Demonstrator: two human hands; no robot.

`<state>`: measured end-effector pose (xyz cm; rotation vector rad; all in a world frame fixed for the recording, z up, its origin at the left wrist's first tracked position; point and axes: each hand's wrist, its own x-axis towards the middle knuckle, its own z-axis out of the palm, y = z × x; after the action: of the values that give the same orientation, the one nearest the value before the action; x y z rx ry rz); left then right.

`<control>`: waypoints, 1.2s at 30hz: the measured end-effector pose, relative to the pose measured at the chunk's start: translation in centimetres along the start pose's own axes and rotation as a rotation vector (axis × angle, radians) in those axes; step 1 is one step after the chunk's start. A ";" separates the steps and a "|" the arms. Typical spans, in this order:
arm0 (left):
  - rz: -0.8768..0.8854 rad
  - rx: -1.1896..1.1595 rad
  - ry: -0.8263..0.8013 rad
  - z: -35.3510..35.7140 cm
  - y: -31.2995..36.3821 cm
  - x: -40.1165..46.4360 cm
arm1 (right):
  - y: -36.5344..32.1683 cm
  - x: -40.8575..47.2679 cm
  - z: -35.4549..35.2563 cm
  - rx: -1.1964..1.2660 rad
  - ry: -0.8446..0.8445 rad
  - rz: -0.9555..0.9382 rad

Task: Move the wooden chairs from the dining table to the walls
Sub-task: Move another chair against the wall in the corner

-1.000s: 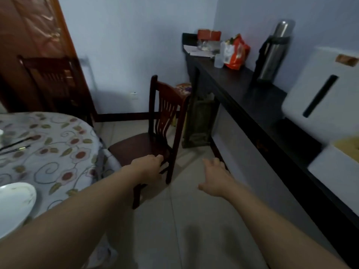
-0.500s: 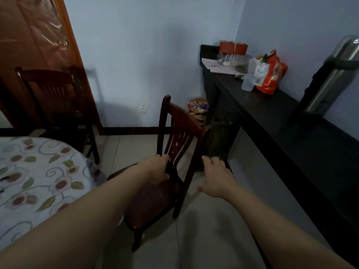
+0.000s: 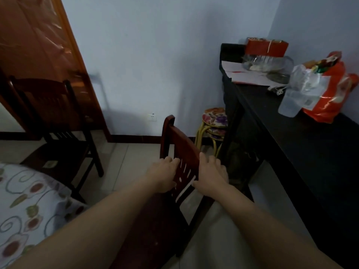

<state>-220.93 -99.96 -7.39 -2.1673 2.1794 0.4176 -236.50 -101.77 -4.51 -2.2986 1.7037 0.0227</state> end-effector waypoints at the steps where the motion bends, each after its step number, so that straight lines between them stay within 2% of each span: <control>1: 0.001 0.008 0.004 -0.2 0.0 1.7 | 0.1 1.7 -0.1 -0.003 -0.001 0.012; 6: 0.060 0.099 0.085 -0.7 -0.4 8.9 | 0.9 7.7 1.0 0.030 -0.053 0.060; 10: 0.110 0.248 0.041 -0.5 -1.1 13.9 | 0.8 11.1 2.8 -0.017 -0.072 0.138; 14: 0.271 0.412 0.057 0.0 -2.2 18.5 | 1.0 13.3 4.6 0.110 -0.045 0.248; 19: 0.489 0.436 0.074 0.0 -3.1 21.4 | 0.6 14.3 6.1 0.121 0.074 0.283; 22: 0.585 0.416 0.029 -0.7 -4.0 22.0 | 0.4 14.4 6.3 0.123 0.100 0.251; 27: 0.634 0.395 0.026 -2.4 -7.4 21.3 | -2.0 14.9 5.8 0.134 0.140 0.128; 36: 0.464 0.448 0.043 -7.7 -15.8 17.6 | -9.8 17.1 3.4 0.131 0.146 -0.168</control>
<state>-204.55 -118.59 -6.30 -1.4579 2.4893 -0.1089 -221.58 -114.38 -8.68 -2.3858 1.5199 -0.2883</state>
